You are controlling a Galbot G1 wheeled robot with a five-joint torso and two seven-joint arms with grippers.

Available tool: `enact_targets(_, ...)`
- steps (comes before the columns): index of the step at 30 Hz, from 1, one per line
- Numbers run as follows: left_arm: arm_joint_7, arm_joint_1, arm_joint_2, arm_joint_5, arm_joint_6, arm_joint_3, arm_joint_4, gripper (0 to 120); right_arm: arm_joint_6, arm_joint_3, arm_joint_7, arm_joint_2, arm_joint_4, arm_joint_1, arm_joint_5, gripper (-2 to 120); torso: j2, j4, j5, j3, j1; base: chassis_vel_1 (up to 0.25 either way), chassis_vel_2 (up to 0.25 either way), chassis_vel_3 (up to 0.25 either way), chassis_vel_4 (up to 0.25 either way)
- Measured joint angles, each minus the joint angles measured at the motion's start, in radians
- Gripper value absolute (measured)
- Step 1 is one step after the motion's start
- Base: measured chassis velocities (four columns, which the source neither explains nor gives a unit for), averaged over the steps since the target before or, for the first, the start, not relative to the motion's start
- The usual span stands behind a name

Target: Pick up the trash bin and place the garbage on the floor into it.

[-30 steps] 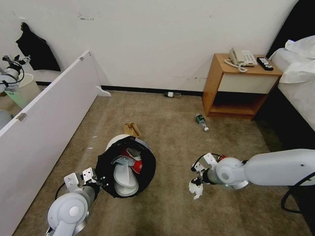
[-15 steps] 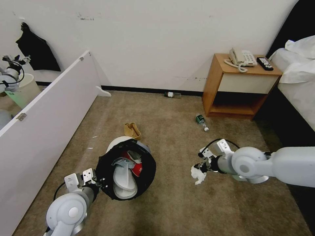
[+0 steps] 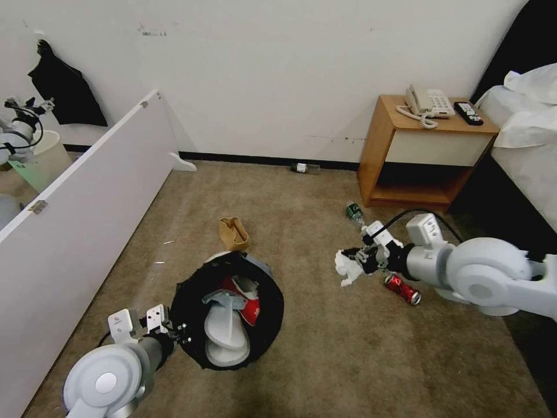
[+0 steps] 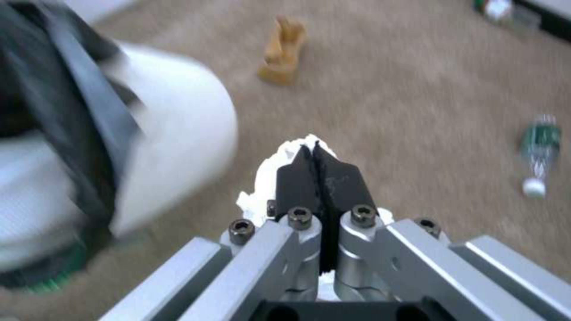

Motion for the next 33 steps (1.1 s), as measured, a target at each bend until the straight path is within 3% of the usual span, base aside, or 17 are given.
enact_targets(6,-0.033,0.003,0.019,-0.063,0.000,0.022,-0.011,0,0.027,0.000,-0.039,0.032,0.051,0.042,-0.020,0,0.000,0.0004,0.0000,0.000,0.000,0.000,0.000,0.000,0.000)
enact_targets(15,-0.036,-0.001,0.028,-0.052,0.000,0.091,0.034,0,0.059,0.001,-0.107,0.088,0.101,0.084,-0.037,0,0.000,0.0001,0.0000,0.000,0.000,0.000,0.000,0.000,0.000)
enact_targets(17,-0.036,-0.014,0.021,-0.043,0.000,0.126,0.065,0,0.071,0.001,-0.148,0.100,0.112,0.090,-0.039,0,0.000,0.0000,0.0001,0.000,0.000,0.000,0.000,0.000,0.000)
enact_targets(21,-0.036,-0.023,0.015,-0.038,0.000,0.152,0.080,0,0.082,0.000,-0.165,0.100,0.122,0.088,-0.039,0,0.000,0.0002,0.0001,0.000,0.000,0.000,0.000,0.000,0.000)
enact_targets(22,-0.034,-0.035,0.007,-0.030,-0.003,0.185,0.094,0,0.092,0.000,-0.182,0.098,0.137,0.083,-0.035,0,0.000,0.0003,0.0003,0.000,0.000,0.000,0.000,0.000,0.000)
enact_targets(29,-0.017,-0.078,-0.036,0.002,-0.005,0.277,0.145,0,0.111,-0.001,-0.240,0.094,0.180,0.064,-0.017,0,0.000,0.0003,0.0004,0.000,0.000,0.000,0.000,0.000,0.000)
enact_targets(33,-0.009,-0.091,-0.053,0.015,-0.005,0.298,0.157,0,0.120,-0.002,-0.266,0.086,0.201,0.054,0.007,0,0.000,0.0001,0.0003,0.000,0.000,0.000,0.000,0.000,0.000)
